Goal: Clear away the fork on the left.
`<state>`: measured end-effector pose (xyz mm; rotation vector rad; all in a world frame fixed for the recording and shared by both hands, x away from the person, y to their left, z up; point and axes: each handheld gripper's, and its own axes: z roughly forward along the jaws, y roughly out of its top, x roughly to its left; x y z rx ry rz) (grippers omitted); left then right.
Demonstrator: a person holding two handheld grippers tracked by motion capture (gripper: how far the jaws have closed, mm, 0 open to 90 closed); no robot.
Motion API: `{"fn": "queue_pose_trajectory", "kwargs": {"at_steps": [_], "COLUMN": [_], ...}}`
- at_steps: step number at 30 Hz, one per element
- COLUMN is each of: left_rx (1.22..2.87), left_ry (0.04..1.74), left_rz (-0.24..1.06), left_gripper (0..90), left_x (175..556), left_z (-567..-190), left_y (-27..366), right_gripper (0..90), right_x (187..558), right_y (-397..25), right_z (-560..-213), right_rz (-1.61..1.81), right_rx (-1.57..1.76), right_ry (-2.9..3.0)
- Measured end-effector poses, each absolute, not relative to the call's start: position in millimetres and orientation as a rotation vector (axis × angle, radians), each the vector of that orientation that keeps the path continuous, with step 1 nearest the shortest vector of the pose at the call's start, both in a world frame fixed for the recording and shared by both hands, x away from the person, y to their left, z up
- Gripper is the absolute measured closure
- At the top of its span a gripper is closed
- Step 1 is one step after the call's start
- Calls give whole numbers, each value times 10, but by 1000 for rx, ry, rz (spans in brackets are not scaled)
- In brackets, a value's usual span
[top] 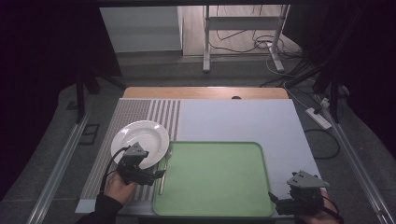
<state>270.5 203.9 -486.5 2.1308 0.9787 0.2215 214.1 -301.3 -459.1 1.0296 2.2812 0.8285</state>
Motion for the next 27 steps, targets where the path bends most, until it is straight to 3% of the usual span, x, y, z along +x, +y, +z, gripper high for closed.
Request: {"fn": "queue_pose_trajectory", "kwargs": {"at_steps": [27], "left_rx": [2052], "left_ry": [1079], "left_rz": [201], "left_gripper": [0], "left_x": [2380], "left_z": [-4933], "left_y": [2465], "right_gripper": [0], "right_x": [2138], "right_y": [-3012], "right_z": [-4588], "right_rz": [823], "right_rx": [1033], "right_ry": [2280]}}
